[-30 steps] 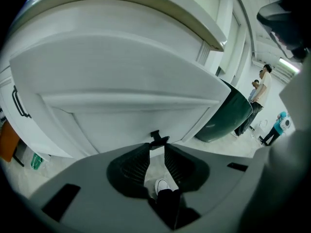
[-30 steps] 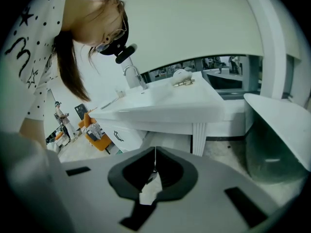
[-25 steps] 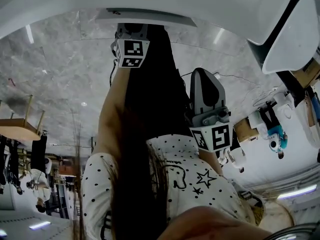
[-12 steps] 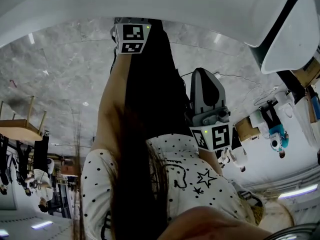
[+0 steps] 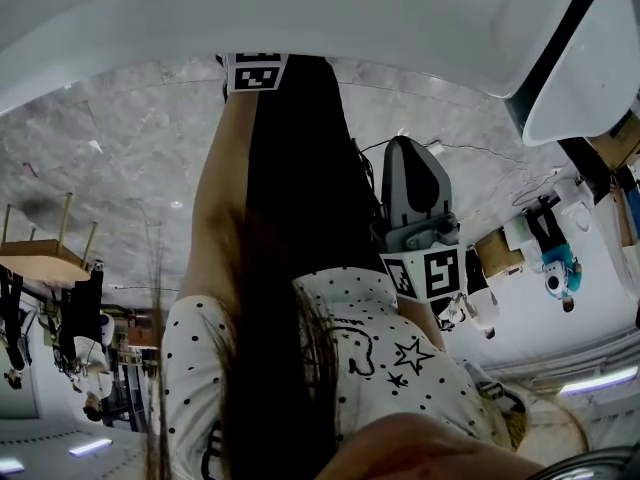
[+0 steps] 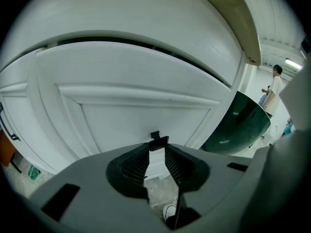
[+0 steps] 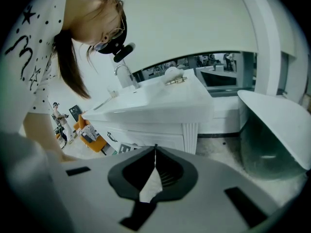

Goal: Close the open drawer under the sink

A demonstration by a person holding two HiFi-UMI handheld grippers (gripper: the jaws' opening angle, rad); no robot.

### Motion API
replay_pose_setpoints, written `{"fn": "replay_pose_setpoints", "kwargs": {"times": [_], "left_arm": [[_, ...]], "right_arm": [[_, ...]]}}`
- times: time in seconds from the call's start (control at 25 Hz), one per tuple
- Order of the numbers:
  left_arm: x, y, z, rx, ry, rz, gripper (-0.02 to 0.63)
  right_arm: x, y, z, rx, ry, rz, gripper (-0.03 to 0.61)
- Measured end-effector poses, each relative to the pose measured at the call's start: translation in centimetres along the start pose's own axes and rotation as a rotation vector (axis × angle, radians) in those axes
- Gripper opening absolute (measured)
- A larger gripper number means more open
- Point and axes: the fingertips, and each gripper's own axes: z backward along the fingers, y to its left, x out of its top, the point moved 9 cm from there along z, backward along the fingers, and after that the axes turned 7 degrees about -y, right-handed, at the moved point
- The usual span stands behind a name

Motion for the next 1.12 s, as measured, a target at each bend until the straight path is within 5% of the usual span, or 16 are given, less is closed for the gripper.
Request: {"fn": "replay_pose_setpoints", "kwargs": {"times": [0.24, 0.44, 0.68, 0.96, 1.12], "left_arm": [[-0.6, 0.0, 1.3, 0.035, 0.002, 0.064, 0.082], [0.3, -1.2, 10.1, 0.03, 0.01, 0.117, 0.045], [12.0, -3.1, 20.8, -0.014, -0.152, 0.088, 0.015], [28.9, -7.2, 30.2, -0.031, -0.463, -0.015, 0.011], [34.2, -9.7, 33.7, -0.086, -0.613, -0.097, 0.011]], "right_arm": [[0.3, 0.0, 0.0, -0.007, -0.009, 0.009, 0.014], [2.3, 1.0, 1.4, -0.011, -0.063, 0.019, 0.014], [7.2, 2.1, 5.0, -0.026, -0.152, 0.037, 0.013], [14.8, 4.0, 8.8, -0.005, -0.385, 0.12, 0.013], [17.9, 5.2, 11.3, 0.001, -0.503, 0.16, 0.014]]}}
